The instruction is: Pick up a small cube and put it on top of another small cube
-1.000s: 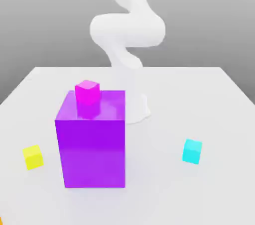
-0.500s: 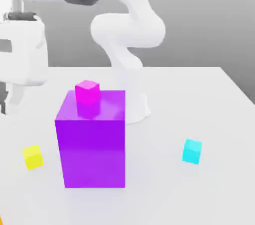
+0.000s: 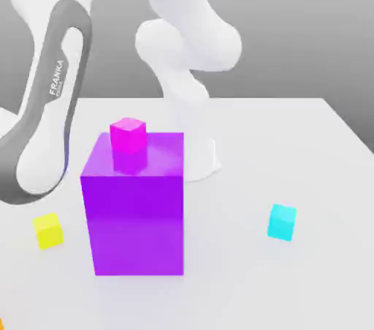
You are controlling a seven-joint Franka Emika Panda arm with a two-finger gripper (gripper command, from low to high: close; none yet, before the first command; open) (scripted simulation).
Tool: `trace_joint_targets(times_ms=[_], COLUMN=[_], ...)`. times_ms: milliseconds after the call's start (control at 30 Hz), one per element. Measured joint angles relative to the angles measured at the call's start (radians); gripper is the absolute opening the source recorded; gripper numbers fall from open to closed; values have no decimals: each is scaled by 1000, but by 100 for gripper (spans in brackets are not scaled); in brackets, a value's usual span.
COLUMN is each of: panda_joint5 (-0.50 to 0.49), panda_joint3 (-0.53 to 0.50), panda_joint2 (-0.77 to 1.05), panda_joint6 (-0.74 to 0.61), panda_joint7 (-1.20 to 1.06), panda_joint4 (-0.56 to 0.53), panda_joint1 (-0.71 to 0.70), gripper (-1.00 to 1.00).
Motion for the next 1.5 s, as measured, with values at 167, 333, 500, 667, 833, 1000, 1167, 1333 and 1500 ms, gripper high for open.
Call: trace_joint_targets(times_ms=[167, 333, 500, 667, 833, 1000, 1167, 1333, 1500], panda_joint5=[2, -17, -51, -99, -149, -187, -206, -209, -203], panda_joint3=[0, -21, -51, -58, -43, -11, 35, 83, 127], panda_joint2=[0, -80, -259, -444, -630, -813, -995, -1174, -1353], panda_joint6=[1, -63, -165, -256, -349, -442, -536, -630, -724], panda_joint7=[-2, 12, 81, 178, 278, 374, 457, 529, 594], panda_joint4=[0, -18, -92, -180, -267, -354, -440, -527, -614], panda_joint1=[0, 16, 64, 101, 125, 125, 114, 102, 92], gripper=[-100, -100, -100, -100, -100, -100, -100, -100, -100])
